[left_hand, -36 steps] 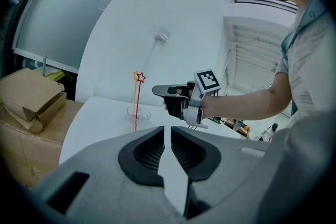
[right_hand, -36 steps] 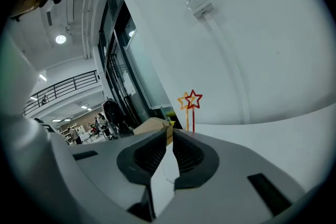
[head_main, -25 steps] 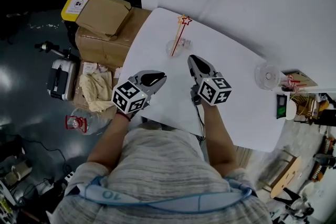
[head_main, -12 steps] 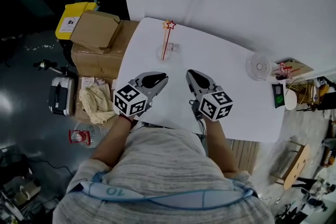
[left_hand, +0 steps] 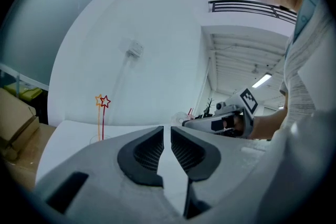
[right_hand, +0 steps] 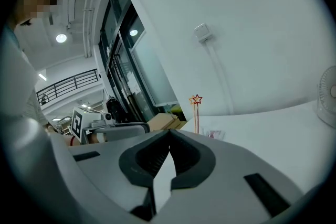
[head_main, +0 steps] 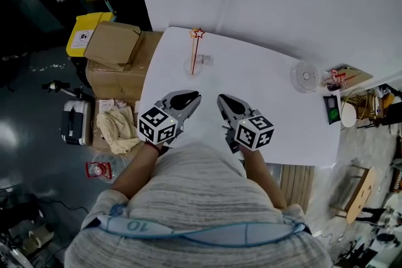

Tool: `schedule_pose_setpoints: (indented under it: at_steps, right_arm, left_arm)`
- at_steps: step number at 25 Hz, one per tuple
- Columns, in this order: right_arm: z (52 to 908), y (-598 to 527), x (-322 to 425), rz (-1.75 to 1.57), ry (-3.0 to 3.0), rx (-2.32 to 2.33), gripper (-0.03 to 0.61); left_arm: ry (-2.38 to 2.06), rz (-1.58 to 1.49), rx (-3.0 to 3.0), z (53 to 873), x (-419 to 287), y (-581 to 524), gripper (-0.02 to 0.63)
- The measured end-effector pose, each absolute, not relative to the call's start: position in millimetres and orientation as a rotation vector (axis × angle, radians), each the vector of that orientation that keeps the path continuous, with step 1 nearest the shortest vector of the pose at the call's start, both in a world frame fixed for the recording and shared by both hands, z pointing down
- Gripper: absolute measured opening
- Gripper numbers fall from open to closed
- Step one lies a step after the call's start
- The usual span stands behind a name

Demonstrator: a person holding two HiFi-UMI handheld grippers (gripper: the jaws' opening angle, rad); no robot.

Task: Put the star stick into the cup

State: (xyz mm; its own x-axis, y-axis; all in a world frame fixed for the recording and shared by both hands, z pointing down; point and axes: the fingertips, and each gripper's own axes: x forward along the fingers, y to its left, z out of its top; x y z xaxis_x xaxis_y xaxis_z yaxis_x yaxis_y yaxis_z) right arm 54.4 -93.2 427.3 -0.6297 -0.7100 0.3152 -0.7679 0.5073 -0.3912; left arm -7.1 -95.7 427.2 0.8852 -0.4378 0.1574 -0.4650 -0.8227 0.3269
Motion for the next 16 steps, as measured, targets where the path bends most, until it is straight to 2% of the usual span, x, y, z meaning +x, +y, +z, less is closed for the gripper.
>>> schedule_pose_setpoints:
  at_steps: [16]
  right_arm:
    - [444,-87,42,0.803,-2.6,1.203,0.009]
  left_arm:
    - [-0.653,0.11,2.653,441,-4,-93,0.037]
